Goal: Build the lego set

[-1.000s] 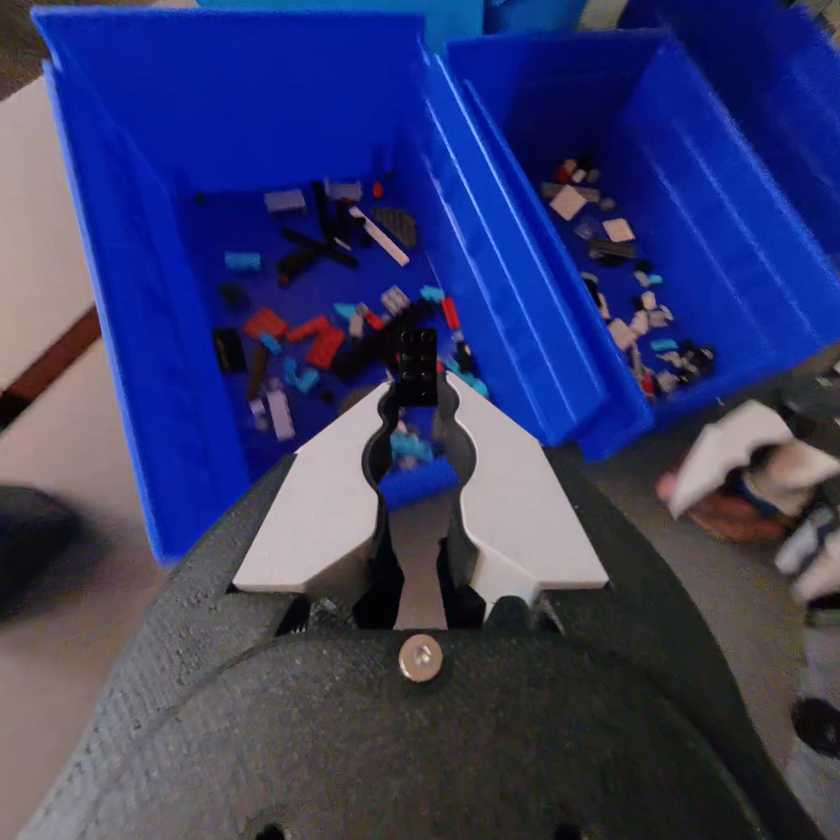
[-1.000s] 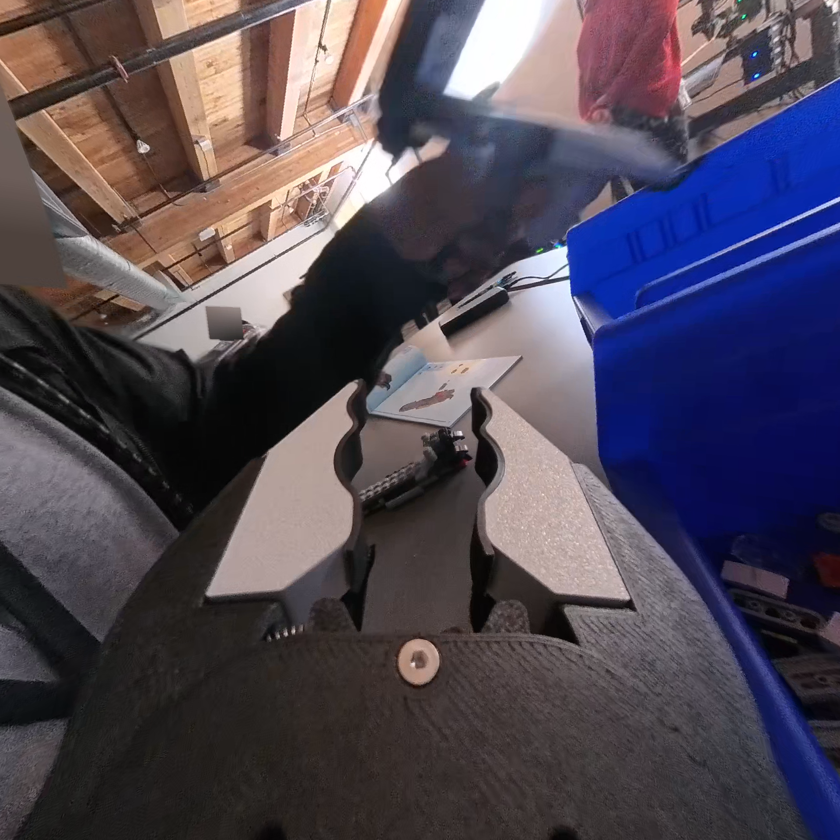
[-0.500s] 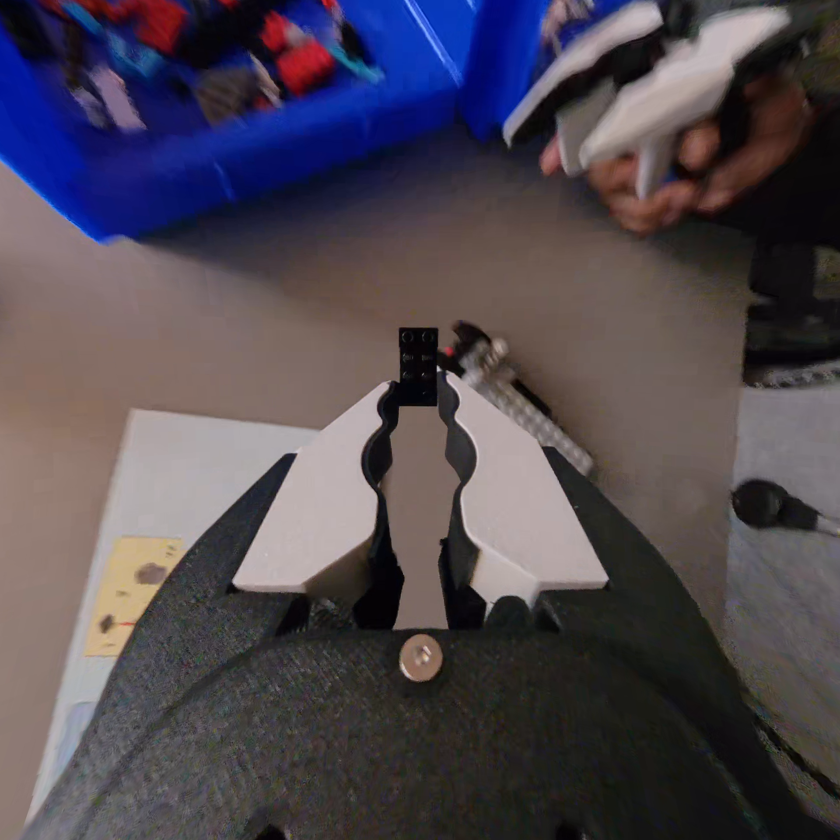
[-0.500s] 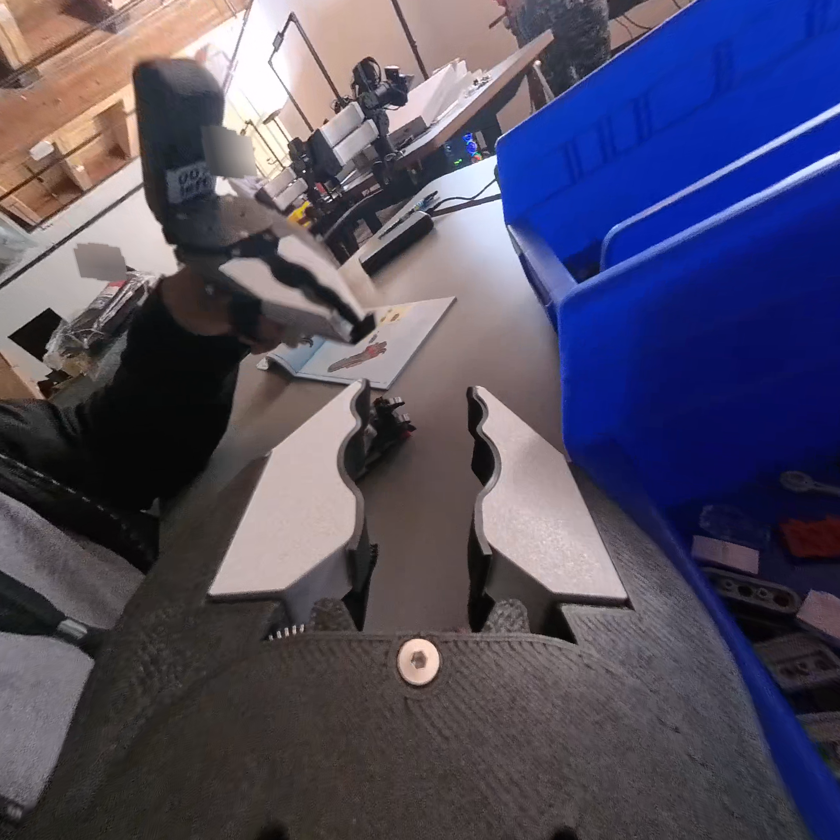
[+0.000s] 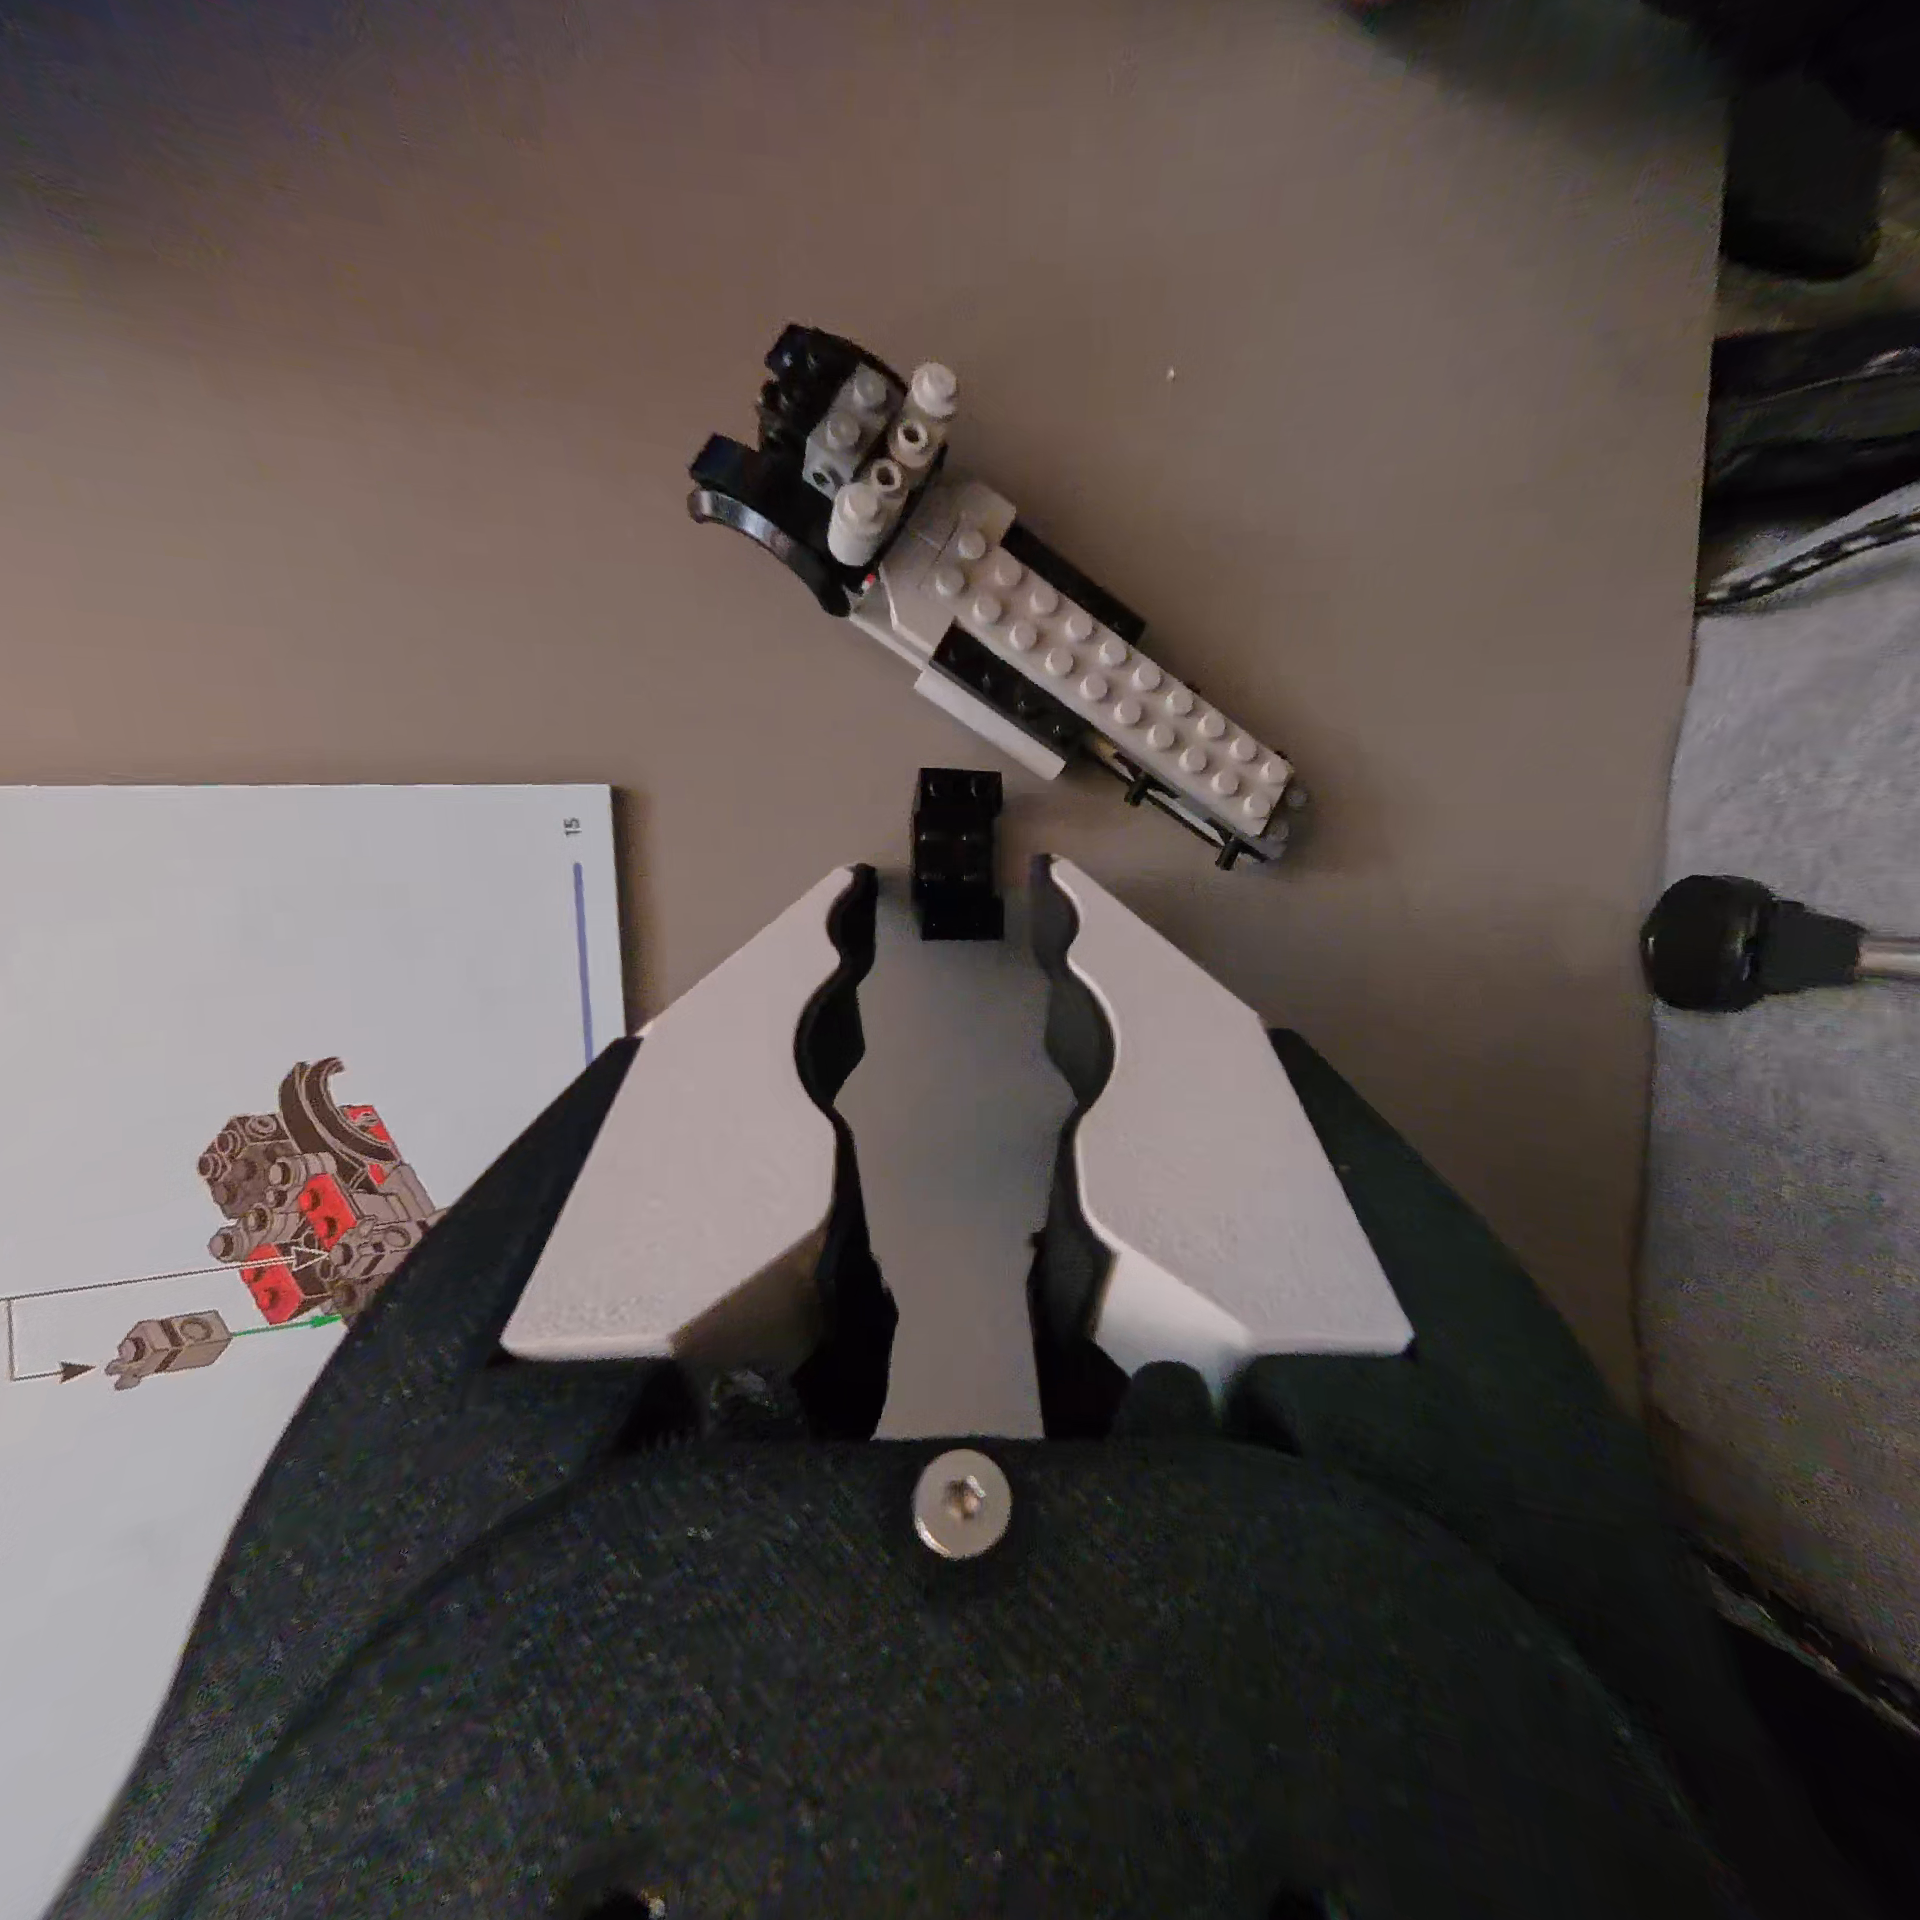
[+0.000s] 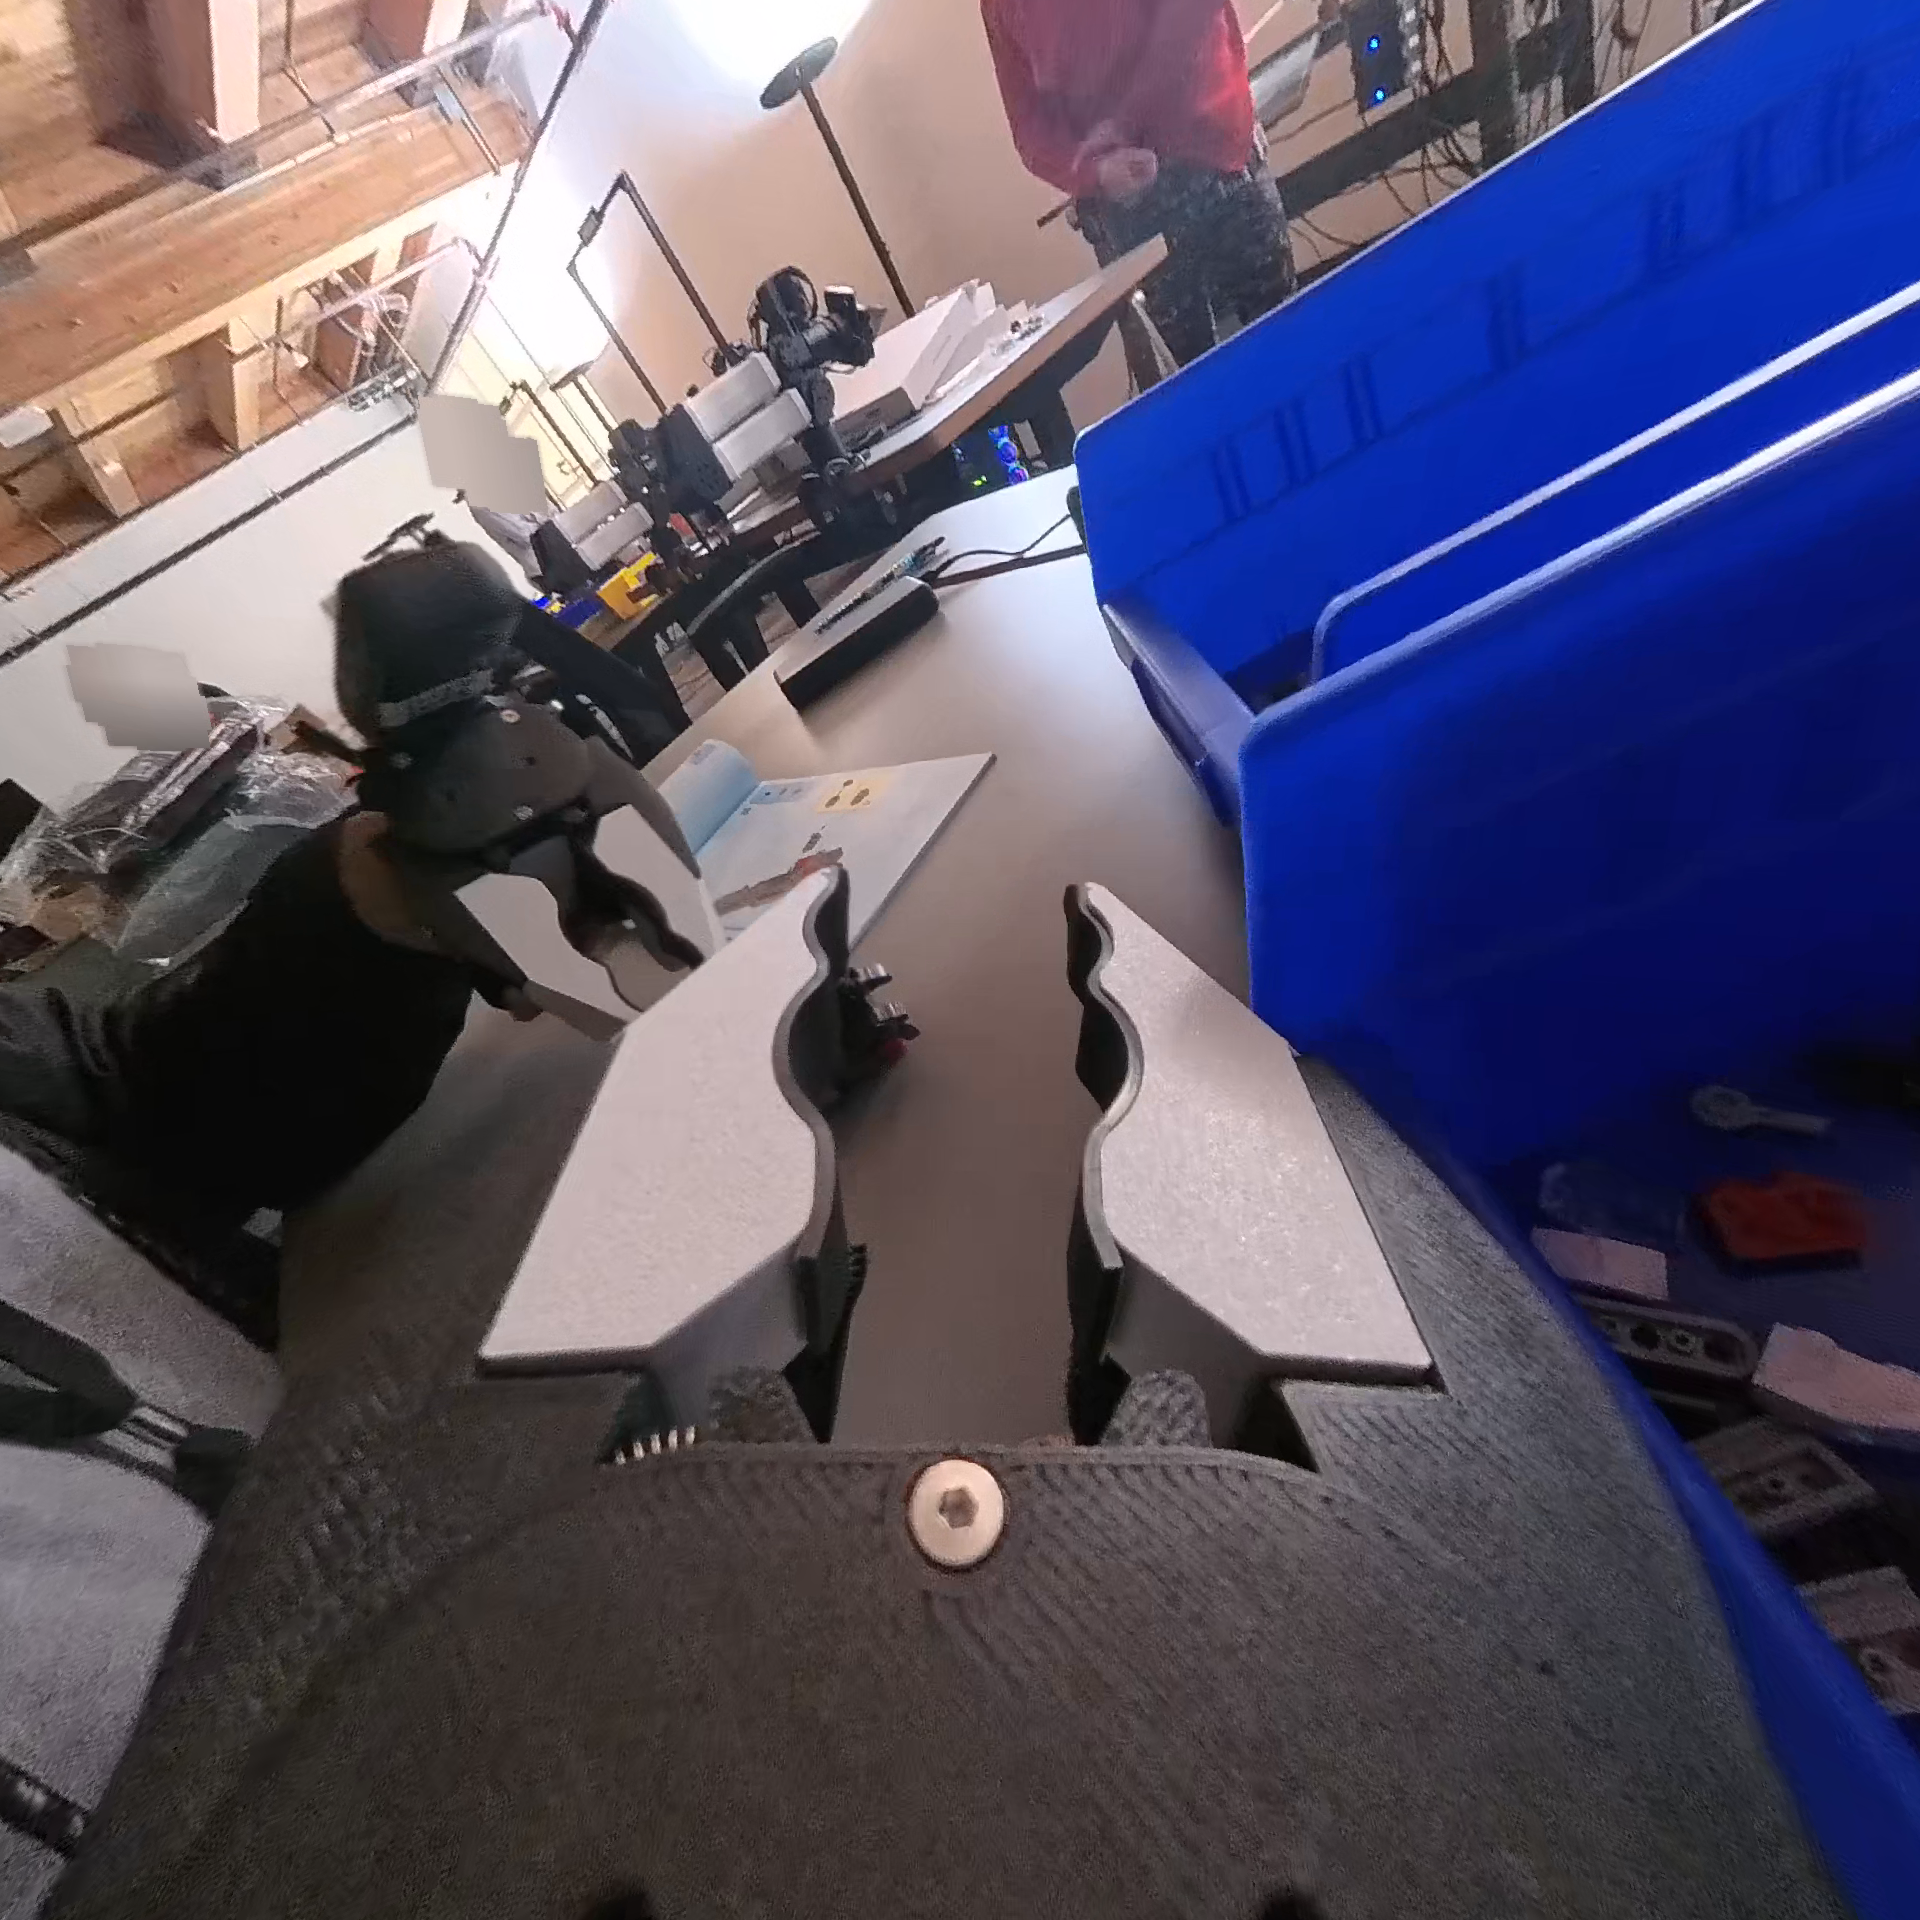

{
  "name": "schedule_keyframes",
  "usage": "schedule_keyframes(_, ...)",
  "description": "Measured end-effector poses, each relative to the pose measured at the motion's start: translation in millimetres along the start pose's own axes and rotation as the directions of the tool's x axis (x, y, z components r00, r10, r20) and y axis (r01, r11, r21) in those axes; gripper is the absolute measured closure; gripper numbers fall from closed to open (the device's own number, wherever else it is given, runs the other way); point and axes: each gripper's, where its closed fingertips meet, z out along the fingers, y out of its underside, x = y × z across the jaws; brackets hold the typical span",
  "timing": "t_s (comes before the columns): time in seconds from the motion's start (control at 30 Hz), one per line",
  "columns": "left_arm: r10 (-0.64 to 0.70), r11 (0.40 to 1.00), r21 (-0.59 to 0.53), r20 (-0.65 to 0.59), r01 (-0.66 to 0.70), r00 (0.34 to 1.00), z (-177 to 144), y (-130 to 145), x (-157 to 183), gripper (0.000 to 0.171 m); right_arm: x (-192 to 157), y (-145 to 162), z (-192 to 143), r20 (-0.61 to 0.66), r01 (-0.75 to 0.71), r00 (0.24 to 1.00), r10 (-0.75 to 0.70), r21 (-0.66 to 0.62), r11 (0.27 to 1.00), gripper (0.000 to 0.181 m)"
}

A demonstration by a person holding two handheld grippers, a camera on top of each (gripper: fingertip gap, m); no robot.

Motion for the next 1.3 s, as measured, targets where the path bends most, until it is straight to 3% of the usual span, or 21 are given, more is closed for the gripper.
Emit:
schedule_keyframes(0.1, -0.053, 0.995, 0.081, -0.017, 0.054, 0.998, -9.4, -10.7, -1.9, 0.132, -3.2, -2.5, -2.8, 0.031, -0.006, 1.0, 0.005, 0.018, 1.0, 0.138)
schedule_keyframes(0.2, -0.117, 0.963, 0.24, -0.023, 0.119, 0.993, -31.1, -27.4, -7.2, 0.129, -6.8, -4.4, -4.9, 0.061, -0.006, 0.998, 0.004, 0.032, 0.999, 0.138)
schedule_keyframes(0.33, -0.277, 0.822, 0.51, -0.026, 0.251, 0.961, -67.2, -45.0, -29.0, 0.129, -6.4, -6.1, -6.3, 0.062, -0.01, 0.998, 0.007, 0.045, 0.999, 0.138)
schedule_keyframes(0.43, -0.386, 0.716, 0.613, -0.05, 0.333, 0.921, -82.5, -50.6, -46.6, 0.129, -3.4, -4.4, -4.4, 0.048, -0.018, 0.999, 0.017, 0.031, 0.999, 0.138)
schedule_keyframes(0.5, -0.421, 0.697, 0.622, -0.047, 0.356, 0.906, -84.1, -57.3, -55.2, 0.129, -3.7, -4.8, -4.8, 0.053, -0.021, 0.998, 0.02, 0.033, 0.999, 0.138)
schedule_keyframes(0.67, -0.394, 0.768, 0.568, 0.054, 0.296, 0.918, -74.2, -92.8, -64.6, 0.129, -9.1, -13.4, -14.4, 0.082, -0.005, 0.997, -0.004, 0.108, 0.994, 0.138)
schedule_keyframes(0.9, -0.312, 0.806, 0.545, 0.06, 0.231, 0.948, -48.9, -151.0, -50.6, 0.13, -13.2, -20.9, -38.2, 0.109, -0.008, 0.994, -0.013, 0.188, 0.982, 0.139)
schedule_keyframes(1.07, -0.296, 0.832, 0.512, 0.079, 0.216, 0.952, -29.7, -170.1, -47.0, 0.13, -9.8, -24.4, -52.3, 0.124, -0.039, 0.992, 0.013, 0.212, 0.976, 0.138)
schedule_keyframes(1.3, -0.31, 0.804, 0.556, 0.091, 0.211, 0.946, -27.8, -181.0, -43.0, 0.13, -8.4, -26.4, -72.5, 0.122, -0.027, 0.993, -0.002, 0.24, 0.971, 0.138)
